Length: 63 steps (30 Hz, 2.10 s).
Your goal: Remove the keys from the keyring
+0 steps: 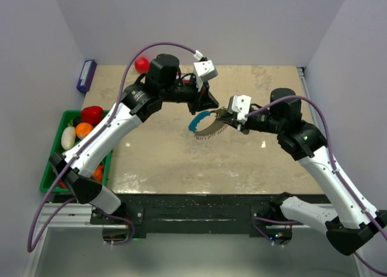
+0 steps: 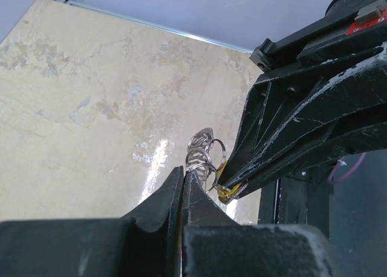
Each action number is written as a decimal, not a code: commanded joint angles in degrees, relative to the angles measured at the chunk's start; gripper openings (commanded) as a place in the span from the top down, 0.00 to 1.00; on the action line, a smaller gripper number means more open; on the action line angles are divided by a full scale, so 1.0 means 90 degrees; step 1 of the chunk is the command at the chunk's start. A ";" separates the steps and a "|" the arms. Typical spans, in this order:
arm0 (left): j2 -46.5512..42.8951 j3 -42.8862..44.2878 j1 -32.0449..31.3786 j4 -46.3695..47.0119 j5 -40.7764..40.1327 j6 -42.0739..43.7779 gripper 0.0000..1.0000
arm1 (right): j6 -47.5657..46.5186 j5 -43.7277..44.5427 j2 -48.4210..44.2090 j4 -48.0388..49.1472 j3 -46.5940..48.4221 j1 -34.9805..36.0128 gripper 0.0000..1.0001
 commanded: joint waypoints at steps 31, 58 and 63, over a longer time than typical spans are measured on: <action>-0.0393 -0.0428 0.0185 0.1494 -0.1968 0.0501 1.00 | 0.1706 -0.3664 0.0238 -0.0778 0.1024 -0.1370 1.00; -0.0306 -0.0360 0.0068 0.1347 -0.1433 0.0637 1.00 | 0.4910 -0.5491 0.0560 0.1066 0.1435 -0.2495 1.00; -0.0276 -0.0340 0.0038 0.1288 -0.1158 0.0715 1.00 | 0.5213 -0.5569 0.0599 0.1243 0.1611 -0.2485 1.00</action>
